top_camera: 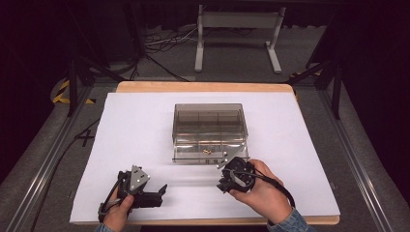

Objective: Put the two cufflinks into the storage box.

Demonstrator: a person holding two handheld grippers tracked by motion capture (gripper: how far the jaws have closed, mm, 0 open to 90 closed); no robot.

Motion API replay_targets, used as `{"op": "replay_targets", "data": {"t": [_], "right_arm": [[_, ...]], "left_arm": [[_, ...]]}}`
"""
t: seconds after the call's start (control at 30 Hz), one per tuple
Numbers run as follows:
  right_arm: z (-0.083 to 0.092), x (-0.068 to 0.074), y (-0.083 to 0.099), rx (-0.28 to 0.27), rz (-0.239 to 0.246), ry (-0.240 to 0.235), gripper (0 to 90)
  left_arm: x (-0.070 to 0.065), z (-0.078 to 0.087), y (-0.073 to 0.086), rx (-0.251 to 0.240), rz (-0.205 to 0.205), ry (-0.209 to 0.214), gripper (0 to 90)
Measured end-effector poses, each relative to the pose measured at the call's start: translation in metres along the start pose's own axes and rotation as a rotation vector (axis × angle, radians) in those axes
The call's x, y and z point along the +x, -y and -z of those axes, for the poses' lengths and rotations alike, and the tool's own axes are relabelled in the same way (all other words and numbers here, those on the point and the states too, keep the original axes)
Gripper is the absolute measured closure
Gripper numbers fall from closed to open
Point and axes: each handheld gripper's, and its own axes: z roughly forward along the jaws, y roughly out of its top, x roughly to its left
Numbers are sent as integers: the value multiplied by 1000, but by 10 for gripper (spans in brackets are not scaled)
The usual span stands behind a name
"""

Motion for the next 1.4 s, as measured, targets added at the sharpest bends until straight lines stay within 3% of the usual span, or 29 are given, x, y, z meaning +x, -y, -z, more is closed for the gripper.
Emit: {"op": "replay_targets", "data": {"t": [0.6,1.4], "right_arm": [[30,1,-22,-38,31,46,778],[52,-14,-46,-79,12,24,778]], "left_arm": [[0,1,0,-1,0,4,1],[0,1,0,1,-6,5,1]]}}
